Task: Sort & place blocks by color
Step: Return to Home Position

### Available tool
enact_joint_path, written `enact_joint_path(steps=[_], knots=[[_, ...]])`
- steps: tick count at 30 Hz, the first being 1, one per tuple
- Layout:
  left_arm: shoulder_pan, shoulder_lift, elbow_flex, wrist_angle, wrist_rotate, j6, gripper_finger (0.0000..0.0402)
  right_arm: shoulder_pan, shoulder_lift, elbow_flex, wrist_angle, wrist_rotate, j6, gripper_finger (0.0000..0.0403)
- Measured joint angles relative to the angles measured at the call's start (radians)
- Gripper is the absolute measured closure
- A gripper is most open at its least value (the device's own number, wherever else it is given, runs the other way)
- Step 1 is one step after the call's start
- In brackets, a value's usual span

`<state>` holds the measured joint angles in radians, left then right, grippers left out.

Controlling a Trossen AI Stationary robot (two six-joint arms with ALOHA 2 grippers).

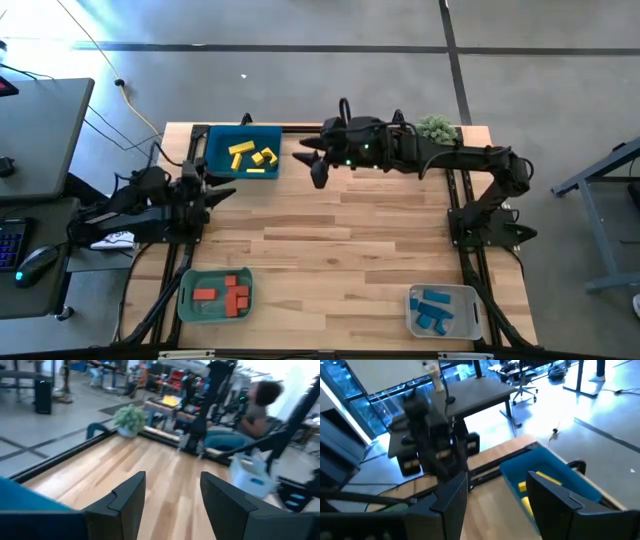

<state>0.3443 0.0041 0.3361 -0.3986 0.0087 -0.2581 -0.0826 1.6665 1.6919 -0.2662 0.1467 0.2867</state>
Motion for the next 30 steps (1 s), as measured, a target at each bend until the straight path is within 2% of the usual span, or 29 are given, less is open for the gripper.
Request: enact_joint_path(steps=[4, 9, 17, 26, 30], knots=[[0.0, 0.0, -0.052, 0.037, -0.053, -0.001, 0.0225, -0.023, 0.0, 0.027, -0.003, 0.0, 0.0, 0.0214], [0.0, 0.0, -0.15, 0.121, -0.058, -0.027, 0.0225, -0.059, 0.0, 0.057, -0.029, 0.0, 0.001, 0.0215], [0.0, 0.0, -0.263, 0.233, -0.058, -0.054, 0.0225, -0.106, 0.0, 0.14, -0.302, 0.001, 0.02, 0.0214], [0.0, 0.0, -0.297, 0.35, -0.039, -0.072, 0.0225, -0.128, 0.0, 0.181, -0.488, 0.008, -0.115, 0.0214], [0.0, 0.001, -0.3, 0.347, -0.02, -0.057, 0.0225, -0.148, -0.009, 0.181, -0.568, 0.037, -0.132, 0.0214]])
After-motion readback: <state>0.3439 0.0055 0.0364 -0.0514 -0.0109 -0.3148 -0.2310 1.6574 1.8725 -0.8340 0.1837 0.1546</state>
